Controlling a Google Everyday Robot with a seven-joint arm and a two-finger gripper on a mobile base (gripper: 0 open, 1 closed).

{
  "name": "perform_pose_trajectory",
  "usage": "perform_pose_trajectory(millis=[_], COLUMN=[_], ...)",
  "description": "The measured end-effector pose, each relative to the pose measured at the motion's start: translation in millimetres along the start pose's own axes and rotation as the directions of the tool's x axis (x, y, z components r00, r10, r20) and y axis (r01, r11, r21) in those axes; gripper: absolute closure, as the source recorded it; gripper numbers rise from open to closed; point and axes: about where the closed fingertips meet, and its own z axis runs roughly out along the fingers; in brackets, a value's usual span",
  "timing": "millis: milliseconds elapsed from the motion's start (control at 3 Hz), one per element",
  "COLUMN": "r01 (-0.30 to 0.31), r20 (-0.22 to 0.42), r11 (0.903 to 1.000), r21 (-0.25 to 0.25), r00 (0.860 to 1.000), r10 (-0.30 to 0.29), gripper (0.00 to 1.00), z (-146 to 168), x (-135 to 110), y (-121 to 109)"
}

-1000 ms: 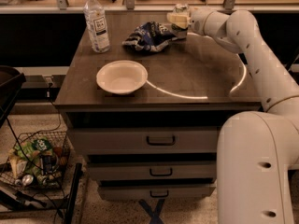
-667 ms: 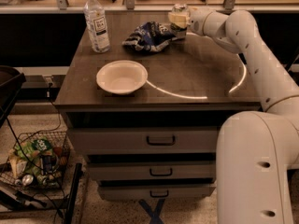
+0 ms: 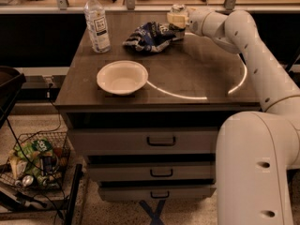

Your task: Place 7up can into paper bowl

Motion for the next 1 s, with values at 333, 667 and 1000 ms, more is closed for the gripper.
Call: perform_pose_trajectory(millis=[333,667,1000], r01=[0.020,0.062,0.096], r20=[0.018,0.033,0.054], r11=[0.9998,0.9981,0.9950], r21=[-0.005,-0.008,-0.028], r00=[1.000,0.998,0.994], r10=[-0.019,-0.061,-0.094], gripper=[1.00,1.00,1.00], z=[-10.6,-30.4,-63.6], x=[-29.7,-69.3,-104.3], y=[9.3,29.8,68.0])
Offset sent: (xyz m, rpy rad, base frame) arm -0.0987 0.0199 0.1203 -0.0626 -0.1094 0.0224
